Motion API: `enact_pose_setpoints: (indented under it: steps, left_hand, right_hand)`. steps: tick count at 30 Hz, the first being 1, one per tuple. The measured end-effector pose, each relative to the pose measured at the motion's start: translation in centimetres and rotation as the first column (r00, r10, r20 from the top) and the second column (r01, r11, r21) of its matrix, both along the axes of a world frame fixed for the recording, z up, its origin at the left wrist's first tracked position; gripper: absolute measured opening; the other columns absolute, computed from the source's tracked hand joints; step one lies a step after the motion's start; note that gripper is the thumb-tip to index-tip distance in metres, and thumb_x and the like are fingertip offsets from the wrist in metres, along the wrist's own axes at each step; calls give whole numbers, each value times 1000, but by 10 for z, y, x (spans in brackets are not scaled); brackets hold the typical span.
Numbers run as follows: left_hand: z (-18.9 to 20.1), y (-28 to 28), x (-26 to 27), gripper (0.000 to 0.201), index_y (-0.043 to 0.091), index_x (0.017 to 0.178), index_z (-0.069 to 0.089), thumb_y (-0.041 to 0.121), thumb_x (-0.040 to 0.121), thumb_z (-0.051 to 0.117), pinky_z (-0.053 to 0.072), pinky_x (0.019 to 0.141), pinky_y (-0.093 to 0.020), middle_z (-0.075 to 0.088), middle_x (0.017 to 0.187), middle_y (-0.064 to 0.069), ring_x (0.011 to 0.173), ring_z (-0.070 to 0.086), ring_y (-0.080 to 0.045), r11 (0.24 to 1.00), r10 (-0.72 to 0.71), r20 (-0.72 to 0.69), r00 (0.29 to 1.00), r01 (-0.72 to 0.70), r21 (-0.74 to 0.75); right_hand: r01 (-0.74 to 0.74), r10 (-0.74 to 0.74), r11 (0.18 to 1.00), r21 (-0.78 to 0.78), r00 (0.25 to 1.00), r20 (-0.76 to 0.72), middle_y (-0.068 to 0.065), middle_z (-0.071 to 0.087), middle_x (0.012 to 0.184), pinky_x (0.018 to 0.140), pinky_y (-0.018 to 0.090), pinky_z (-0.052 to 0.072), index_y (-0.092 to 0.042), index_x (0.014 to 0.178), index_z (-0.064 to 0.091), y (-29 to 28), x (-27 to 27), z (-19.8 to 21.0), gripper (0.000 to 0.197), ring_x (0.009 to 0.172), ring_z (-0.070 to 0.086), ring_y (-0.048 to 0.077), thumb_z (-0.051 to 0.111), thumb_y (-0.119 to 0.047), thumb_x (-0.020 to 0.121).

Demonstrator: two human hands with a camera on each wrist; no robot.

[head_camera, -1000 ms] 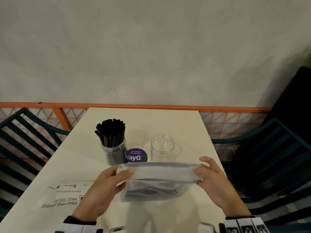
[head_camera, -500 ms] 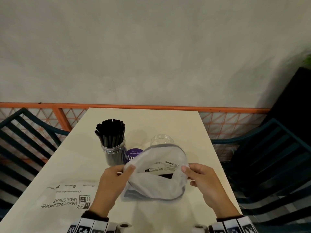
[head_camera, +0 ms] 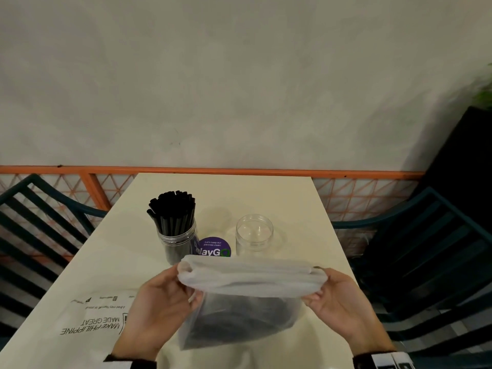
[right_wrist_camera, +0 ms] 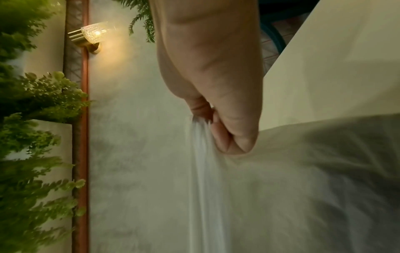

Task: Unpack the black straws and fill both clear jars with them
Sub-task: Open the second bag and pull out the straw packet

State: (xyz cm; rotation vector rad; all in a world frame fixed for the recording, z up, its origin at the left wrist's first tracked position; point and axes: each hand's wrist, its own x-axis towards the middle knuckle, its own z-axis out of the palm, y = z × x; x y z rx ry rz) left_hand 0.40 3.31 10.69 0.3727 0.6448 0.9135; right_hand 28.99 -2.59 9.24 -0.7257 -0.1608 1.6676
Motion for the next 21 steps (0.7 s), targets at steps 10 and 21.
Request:
enact_pose_setpoints:
  steps: [10,21]
  left_hand:
    - [-1,-8,20,8,7,72,58,4,65,59,41,63,-28,61,58,0,63,53,-14,959,187,-654,733,9,284]
    - [-12,-8,14,18,8,71,64,24,76,71,47,66,-35,65,66,-8,64,55,-24,912,347,-877,332,99,398]
  right_hand:
    - [146,-20,988,-55,471,882,7,57,80,61,27,36,-16,94,52,-5,-11,0,17,71,48,19,62,-9,82]
    - [196,-79,980,31,244,966,1,69,80,62,29,52,-23,79,67,-8,-3,0,12,73,64,17,63,-13,85]
